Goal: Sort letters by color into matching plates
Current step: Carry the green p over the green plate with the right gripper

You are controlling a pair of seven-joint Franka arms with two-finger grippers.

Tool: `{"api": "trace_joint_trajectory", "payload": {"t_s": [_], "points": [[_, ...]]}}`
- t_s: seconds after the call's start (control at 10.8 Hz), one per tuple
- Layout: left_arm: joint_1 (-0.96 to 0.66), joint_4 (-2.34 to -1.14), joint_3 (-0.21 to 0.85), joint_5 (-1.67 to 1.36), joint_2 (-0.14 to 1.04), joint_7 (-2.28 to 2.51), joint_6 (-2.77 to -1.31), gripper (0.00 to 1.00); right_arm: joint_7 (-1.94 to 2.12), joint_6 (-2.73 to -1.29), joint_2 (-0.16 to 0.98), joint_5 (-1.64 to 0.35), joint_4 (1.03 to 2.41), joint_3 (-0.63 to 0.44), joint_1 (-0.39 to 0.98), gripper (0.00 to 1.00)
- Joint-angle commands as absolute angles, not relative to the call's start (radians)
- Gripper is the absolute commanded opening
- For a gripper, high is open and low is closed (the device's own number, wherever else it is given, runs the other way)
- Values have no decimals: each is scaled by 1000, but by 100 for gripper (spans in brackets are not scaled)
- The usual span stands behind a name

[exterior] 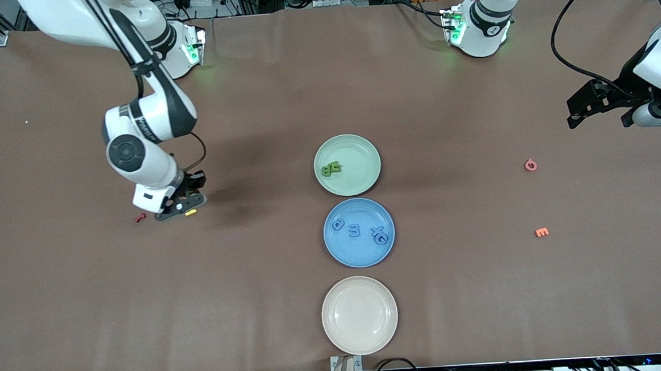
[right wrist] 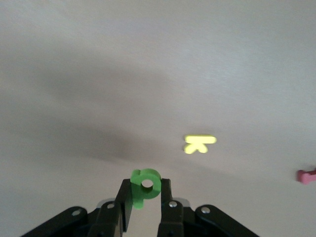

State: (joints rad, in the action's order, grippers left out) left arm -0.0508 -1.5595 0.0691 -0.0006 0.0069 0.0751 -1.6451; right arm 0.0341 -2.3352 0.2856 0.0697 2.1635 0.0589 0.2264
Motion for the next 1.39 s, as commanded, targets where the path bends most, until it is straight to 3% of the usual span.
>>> {"api": "trace_joint_trajectory", "payload": {"t_s": [0.0,0.65,1.3], "points": [[-52,-1543,71,23,12,74,-1629,100,-110,-2329,278,-7,2143,74,297,0],[-52,-1543,71,21,12,74,-1631,100,-377,-2375,325,-98,2060,77,475,0],[-34,-1543,66,20,21,64,-1635,100,-724,-2364,472,-81,1863,77,667,0]]}}
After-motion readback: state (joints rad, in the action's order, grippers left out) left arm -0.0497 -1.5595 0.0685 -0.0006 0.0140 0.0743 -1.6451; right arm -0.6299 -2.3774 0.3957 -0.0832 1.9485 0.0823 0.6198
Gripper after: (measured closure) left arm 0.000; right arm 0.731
